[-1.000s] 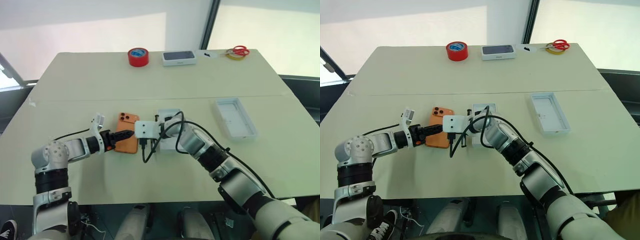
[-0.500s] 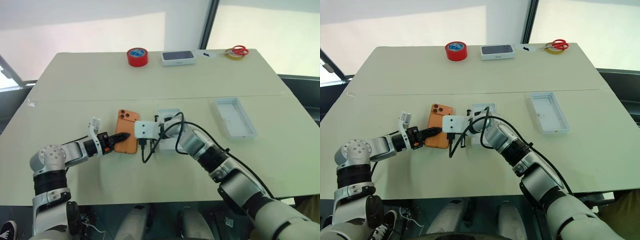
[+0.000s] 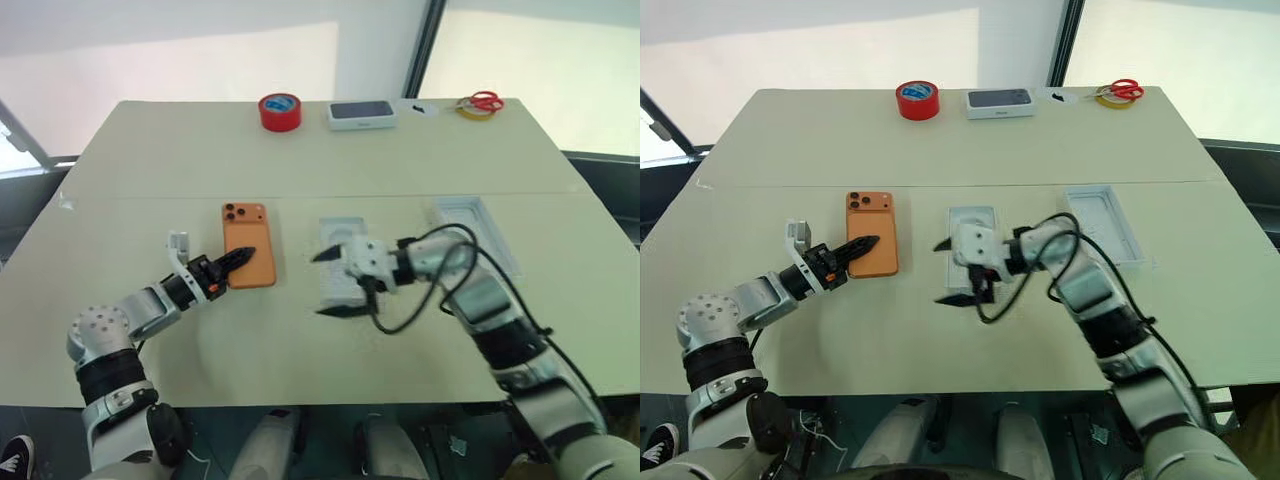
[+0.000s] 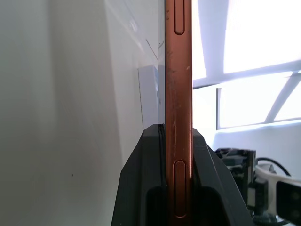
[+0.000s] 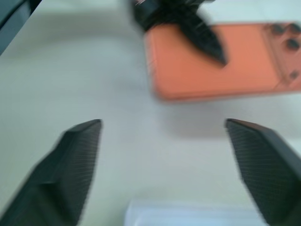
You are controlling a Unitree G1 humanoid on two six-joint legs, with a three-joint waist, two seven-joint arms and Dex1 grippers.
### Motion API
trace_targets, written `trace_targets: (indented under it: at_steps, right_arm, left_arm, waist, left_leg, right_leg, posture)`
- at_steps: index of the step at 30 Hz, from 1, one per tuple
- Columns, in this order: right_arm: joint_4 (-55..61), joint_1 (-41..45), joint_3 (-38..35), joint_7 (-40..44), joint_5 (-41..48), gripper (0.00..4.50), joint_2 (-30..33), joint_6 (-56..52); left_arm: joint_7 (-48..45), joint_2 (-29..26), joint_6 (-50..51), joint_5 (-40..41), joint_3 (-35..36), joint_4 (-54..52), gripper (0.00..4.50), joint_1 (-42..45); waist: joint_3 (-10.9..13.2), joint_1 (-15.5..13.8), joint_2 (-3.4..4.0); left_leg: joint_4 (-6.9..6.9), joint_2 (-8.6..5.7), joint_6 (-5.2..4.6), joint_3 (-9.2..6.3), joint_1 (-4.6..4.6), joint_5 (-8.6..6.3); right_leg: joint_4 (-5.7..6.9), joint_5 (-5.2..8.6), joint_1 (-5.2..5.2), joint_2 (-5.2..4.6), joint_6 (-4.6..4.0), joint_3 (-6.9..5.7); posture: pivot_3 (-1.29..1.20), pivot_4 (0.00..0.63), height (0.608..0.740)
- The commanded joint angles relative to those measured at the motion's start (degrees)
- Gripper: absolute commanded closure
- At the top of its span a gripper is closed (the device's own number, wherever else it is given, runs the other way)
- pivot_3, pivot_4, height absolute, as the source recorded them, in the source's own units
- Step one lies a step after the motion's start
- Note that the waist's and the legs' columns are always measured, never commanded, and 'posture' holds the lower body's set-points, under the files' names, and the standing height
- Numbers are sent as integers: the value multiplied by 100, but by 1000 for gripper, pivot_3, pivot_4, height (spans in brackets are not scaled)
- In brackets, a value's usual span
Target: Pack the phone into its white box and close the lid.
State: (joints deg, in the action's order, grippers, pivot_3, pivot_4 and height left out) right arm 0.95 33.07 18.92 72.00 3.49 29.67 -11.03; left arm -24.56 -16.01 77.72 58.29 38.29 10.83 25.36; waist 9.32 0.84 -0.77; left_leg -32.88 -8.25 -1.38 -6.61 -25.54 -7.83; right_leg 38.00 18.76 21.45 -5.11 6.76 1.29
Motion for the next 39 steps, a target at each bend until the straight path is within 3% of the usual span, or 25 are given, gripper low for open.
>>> trace_targets:
  at_steps: [1, 3, 4, 6, 9, 22, 25, 27, 28, 39]
  right_arm:
    - [276, -236, -123, 45, -36, 57, 373, 560]
    - [147, -368, -118, -39, -110, 57, 521, 728]
    - [74, -411, -108, -82, -161, 275, 572, 813]
    - [21, -504, -146, -146, -113, 934, 590, 824]
    - [26, -549, -107, -287, -219, 2364, 603, 871]
    - [-84, -597, -37, -497, -324, 2364, 559, 670]
    - [-108, -587, -3, -511, -365, 3164, 563, 545]
    - [-65, -600, -3, -485, -342, 4191, 579, 502]
    - [-14, -605, -14, -465, -299, 4471, 581, 423]
    - [1535, -858, -74, -782, -25, 4471, 547, -1141]
  left_arm:
    - [-85, 70, -277, 184, -248, -590, 4500, -88]
    - [-86, 98, -333, 171, -373, -676, 4500, -167]
    - [-82, 97, -360, 150, -443, -700, 4500, -200]
    - [-80, 116, -407, 190, -489, -704, 4500, -223]
    - [-88, 66, -425, 243, -543, -665, 4500, -184]
    - [10, 24, -423, 335, -633, -651, 4500, -85]
    - [74, 74, -423, 374, -655, -709, 4500, -97]
    - [104, 82, -422, 399, -656, -718, 4500, -97]
    - [117, 83, -417, 410, -655, -718, 4500, -95]
    - [658, 346, -379, 900, -537, -777, 4500, 159]
  waist:
    - [0, 11, 0]
    - [1, 11, -1]
    - [1, 10, -1]
    - [1, 1, -2]
    - [7, -20, -10]
    - [10, -24, -14]
    - [11, -24, -14]
    - [11, -25, -15]
    - [11, -25, -15]
    - [12, -39, -17]
  left_leg:
    - [0, 1, 0, 1, 0, 0]
    - [1, 3, 0, 0, 1, 0]
    - [1, 4, 0, 0, 0, 0]
    - [0, 5, 0, 1, 1, 0]
    - [0, 5, 0, 0, -3, 0]
    - [-3, 4, -1, -1, -4, 0]
    - [-3, 4, -1, -1, -4, 0]
    - [-3, 4, -1, -1, -4, 0]
    - [-3, 4, -1, -1, -4, 0]
    - [-7, 4, -2, -3, -11, -1]
  right_leg:
    - [0, 0, 0, 0, 0, 1]
    - [0, 1, 0, 1, -1, 0]
    - [0, 1, 0, 1, -2, 0]
    - [-1, 2, 0, 1, -3, 1]
    - [-2, 2, 2, 1, -4, 0]
    - [-3, 3, 1, 1, -5, -1]
    - [-3, 3, 0, 0, -5, -1]
    - [-3, 3, 0, 0, -5, -1]
    - [-3, 3, 0, 0, -5, -1]
    - [-4, 3, 3, 0, -5, -2]
  posture:
    - [0, 150, 736]
    - [0, 150, 736]
    - [0, 150, 736]
    - [0, 150, 736]
    - [0, 150, 736]
    - [0, 150, 736]
    - [0, 150, 736]
    - [0, 150, 736]
    - [0, 150, 736]
    - [0, 150, 736]
